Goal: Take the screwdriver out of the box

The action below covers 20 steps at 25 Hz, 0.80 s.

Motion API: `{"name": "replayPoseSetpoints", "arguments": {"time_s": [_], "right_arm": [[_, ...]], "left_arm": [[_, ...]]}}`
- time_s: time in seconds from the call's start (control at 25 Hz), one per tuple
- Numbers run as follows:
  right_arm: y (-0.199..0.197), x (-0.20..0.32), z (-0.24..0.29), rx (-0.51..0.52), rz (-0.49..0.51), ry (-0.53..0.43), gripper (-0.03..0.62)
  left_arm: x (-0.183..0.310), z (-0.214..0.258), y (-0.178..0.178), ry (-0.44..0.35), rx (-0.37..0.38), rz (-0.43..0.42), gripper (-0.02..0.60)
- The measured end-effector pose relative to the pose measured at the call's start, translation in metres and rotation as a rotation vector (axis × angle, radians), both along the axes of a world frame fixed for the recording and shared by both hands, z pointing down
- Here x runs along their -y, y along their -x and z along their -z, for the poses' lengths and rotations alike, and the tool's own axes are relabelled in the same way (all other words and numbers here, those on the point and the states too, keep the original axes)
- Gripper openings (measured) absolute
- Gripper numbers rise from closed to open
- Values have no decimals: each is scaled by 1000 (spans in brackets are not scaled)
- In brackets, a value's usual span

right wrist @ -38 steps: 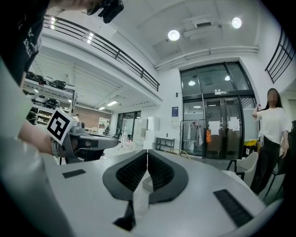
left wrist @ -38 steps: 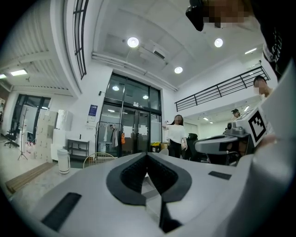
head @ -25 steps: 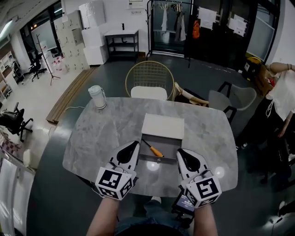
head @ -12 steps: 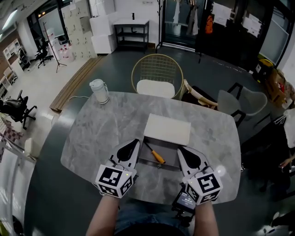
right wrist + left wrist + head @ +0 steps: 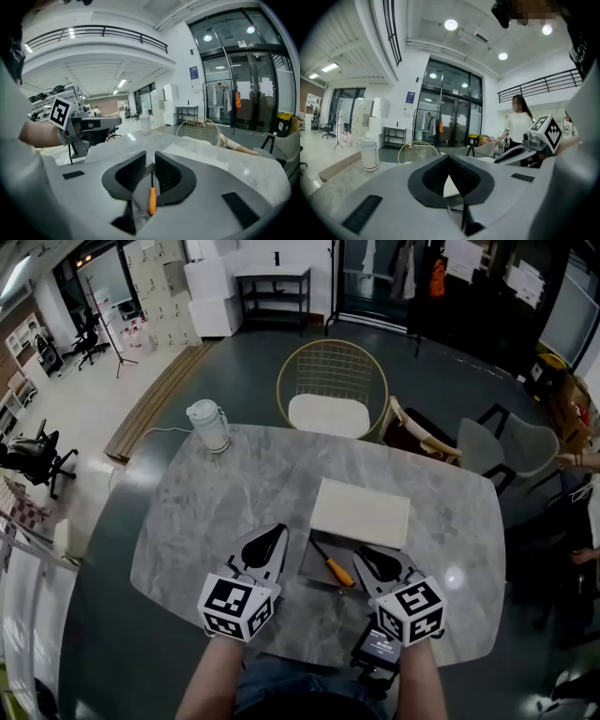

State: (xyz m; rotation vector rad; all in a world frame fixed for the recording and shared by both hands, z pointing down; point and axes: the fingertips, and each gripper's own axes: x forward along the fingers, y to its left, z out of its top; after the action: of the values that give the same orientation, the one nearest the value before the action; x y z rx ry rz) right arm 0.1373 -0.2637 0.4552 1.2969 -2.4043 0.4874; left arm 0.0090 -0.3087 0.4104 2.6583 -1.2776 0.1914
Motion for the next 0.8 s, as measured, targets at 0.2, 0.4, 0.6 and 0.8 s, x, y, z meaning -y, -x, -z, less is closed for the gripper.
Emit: {"name": "replayPoseSetpoints", "arguments": {"time_s": [0.2,0.4,0.6,0.8], "right_arm": [[14,12,-31,-62,54,125,207],[22,16,-69,-151,101,265,242],[28,7,-111,-236,166,418,226],[32,0,-148,-294,191,549,215]], "left_arm": [[16,-14,21,46,-2,25,12],[25,-29,39,80,-9,56,12],[26,-47,54,122,-11,87,12],[28,-63,72,167,-12,118,12]]}}
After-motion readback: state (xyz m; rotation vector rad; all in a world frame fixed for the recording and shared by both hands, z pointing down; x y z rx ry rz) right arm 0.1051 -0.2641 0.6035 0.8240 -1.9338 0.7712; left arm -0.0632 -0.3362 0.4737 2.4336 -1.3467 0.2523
